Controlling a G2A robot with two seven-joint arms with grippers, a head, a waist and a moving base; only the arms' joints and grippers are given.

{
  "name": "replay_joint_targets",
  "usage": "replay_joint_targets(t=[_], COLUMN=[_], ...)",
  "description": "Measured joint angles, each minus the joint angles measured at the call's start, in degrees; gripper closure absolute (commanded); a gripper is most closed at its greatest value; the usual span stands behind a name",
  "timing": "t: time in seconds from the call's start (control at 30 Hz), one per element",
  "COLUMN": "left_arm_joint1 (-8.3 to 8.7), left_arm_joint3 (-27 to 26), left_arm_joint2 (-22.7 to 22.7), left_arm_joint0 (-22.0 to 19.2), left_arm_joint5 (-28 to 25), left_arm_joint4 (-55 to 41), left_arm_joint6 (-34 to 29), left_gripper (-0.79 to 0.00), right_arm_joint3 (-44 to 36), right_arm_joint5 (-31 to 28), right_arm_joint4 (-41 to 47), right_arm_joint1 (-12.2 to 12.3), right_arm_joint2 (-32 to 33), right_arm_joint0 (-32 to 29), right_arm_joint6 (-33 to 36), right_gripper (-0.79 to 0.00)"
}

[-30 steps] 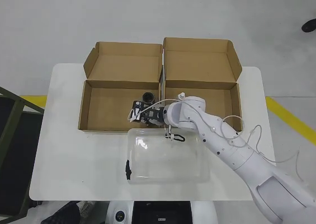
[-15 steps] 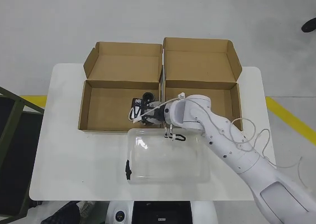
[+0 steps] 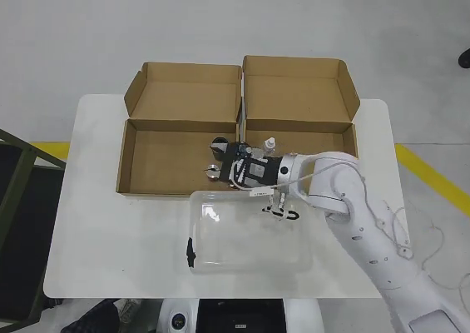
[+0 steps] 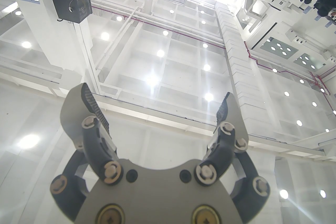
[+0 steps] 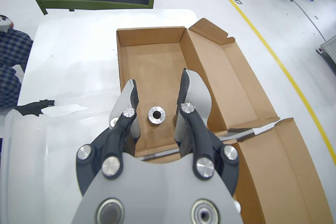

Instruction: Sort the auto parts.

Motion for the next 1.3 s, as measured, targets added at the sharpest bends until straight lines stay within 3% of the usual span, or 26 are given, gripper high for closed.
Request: replay_joint_targets(t=[0.4,0.47,0.5,0.8,1.3], left_arm_joint1=[0.00,0.00,0.00,0.00,0.00], left_arm_joint3=[0.00,0.00,0.00,0.00,0.00], left_arm_joint2=[0.00,0.00,0.00,0.00,0.00], left_arm_joint0=[0.00,0.00,0.00,0.00,0.00], left_arm_joint5=[0.00,0.00,0.00,0.00,0.00], left_arm_joint4=[0.00,0.00,0.00,0.00,0.00], left_arm_joint6=[0.00,0.00,0.00,0.00,0.00], left_gripper=[-0.785,-0.785,-0.785,-0.785,-0.785], right_arm_joint3=[-7.29,-7.71,-7.86,-8.05,-5.85], right_arm_joint5=[-2.36,-2.11,-2.02,-1.54,0.54], right_arm_joint4=[-2.37,-2.52,-2.57,-2.99,-5.88], right_arm_joint1=[3.46,3.84,4.08,5.43,6.16], right_arm_joint2=[16.48,19.18,20.92,32.20,41.43], right_arm_joint0=[-15.45,-17.52,-18.83,-25.80,-38.12], right_arm_joint6=[-8.79,-10.61,-11.81,-19.26,-35.76], right_gripper=[-0.382,-0.520,-0.554,-0.773,-0.785])
